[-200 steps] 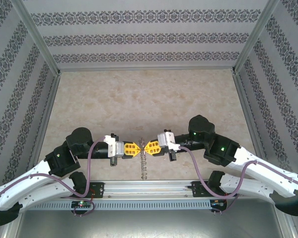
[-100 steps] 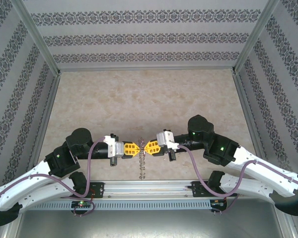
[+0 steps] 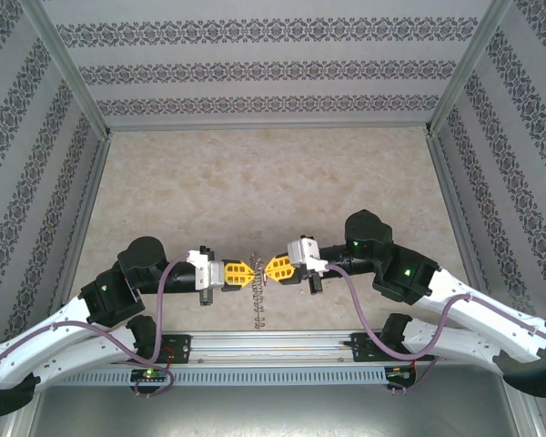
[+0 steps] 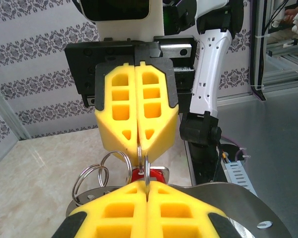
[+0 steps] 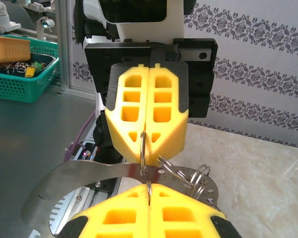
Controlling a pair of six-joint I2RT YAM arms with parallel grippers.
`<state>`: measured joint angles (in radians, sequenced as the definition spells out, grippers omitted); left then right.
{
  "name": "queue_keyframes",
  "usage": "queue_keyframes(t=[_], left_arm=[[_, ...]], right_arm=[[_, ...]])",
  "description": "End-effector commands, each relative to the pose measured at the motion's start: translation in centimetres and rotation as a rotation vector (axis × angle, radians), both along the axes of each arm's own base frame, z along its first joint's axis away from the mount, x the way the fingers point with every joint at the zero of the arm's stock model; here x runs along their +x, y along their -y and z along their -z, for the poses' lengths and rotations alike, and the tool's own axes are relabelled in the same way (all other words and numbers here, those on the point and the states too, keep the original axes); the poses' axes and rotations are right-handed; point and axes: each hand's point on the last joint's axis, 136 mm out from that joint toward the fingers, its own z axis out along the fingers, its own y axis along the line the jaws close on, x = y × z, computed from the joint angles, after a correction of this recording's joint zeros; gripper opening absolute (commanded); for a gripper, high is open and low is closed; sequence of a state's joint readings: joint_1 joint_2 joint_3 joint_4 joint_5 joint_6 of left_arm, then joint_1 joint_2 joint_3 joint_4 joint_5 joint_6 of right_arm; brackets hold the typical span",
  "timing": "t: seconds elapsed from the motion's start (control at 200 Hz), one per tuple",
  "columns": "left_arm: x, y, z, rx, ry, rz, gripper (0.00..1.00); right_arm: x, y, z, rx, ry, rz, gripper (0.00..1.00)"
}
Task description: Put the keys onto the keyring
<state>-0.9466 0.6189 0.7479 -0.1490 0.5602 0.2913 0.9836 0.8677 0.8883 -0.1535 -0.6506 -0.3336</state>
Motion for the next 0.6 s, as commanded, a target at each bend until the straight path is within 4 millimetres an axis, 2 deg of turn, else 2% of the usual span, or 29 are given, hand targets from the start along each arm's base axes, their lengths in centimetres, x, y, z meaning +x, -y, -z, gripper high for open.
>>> queue_keyframes(t=[0.0,0.595], left_arm=[[0.22,-0.23,-1.23,-0.044,0.054,-0.011,0.00],[0.41,-0.15,-1.14,-0.039,0.061,-0.017,0.00]], right_arm=[[0.24,0.09,-1.37,0.023,-0.006,0.009,0.00],[-0.60,0.05,-1.43,0.014,-0.029,-0.044,0.00]])
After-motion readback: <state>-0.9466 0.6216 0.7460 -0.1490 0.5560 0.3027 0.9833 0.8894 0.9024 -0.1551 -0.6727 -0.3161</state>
